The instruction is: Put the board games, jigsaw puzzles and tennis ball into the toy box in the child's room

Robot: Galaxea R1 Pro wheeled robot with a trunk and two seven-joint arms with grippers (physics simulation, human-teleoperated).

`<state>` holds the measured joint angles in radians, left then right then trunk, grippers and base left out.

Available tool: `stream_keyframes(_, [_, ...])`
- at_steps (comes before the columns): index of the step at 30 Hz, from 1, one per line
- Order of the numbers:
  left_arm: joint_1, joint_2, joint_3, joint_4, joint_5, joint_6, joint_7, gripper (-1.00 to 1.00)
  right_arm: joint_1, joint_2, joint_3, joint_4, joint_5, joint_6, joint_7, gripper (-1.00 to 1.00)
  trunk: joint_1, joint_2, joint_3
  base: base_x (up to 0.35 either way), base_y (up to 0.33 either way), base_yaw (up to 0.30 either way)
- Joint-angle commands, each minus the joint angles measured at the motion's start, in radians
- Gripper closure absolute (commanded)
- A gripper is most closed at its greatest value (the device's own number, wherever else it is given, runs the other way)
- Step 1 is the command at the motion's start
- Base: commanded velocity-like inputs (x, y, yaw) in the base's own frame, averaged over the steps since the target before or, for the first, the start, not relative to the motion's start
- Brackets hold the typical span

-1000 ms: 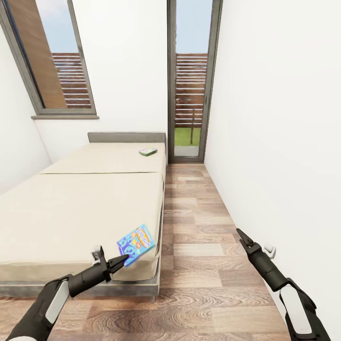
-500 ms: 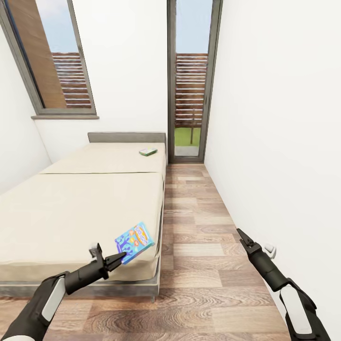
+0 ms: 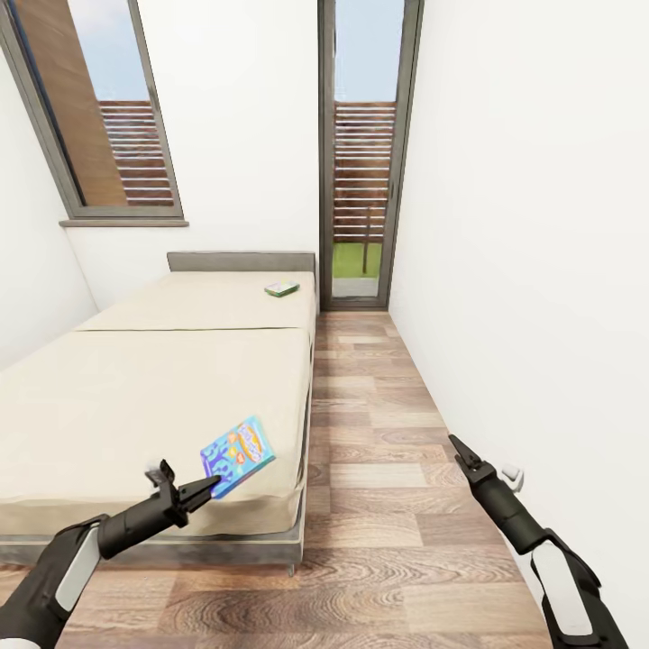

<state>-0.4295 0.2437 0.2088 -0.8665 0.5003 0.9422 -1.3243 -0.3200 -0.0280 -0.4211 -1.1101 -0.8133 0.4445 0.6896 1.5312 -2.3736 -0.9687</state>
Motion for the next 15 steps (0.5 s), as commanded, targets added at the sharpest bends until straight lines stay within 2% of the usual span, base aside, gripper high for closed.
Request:
stream_keyframes(1, [-0.001,0.002,0.000,0.000,0.001,0.007,-0.005,1.00,-0.001,0.000,0.003,0.000,-0.008,0.009,0.001,-1.00,0.000,0.000,-0.001,0.000,0.000,0.000])
stream_keyframes(5, [-0.001,0.022,-0.001,-0.007,0.000,0.010,-0.030,1.00,-0.001,-0.001,0.043,0.000,-0.007,0.010,-0.001,-1.00,0.000,0.000,-0.001,0.000,0.000,0.000])
stream_keyframes(8, [-0.001,0.054,-0.002,-0.046,-0.001,0.047,-0.055,1.00,-0.002,-0.003,0.071,-0.004,-0.007,0.019,-0.008,-1.00,0.000,0.000,-0.001,0.000,0.000,0.000])
stream_keyframes(12, [-0.001,0.088,-0.009,-0.094,-0.003,0.074,-0.069,1.00,-0.001,-0.008,0.110,-0.011,-0.005,0.064,-0.070,-1.00,0.000,0.000,-0.001,0.000,0.000,0.000])
stream_keyframes(15, [-0.002,0.097,-0.021,-0.106,-0.004,0.079,-0.072,1.00,-0.001,-0.008,0.118,-0.013,-0.009,0.083,-0.118,-1.00,0.000,0.000,-0.001,0.000,0.000,0.000])
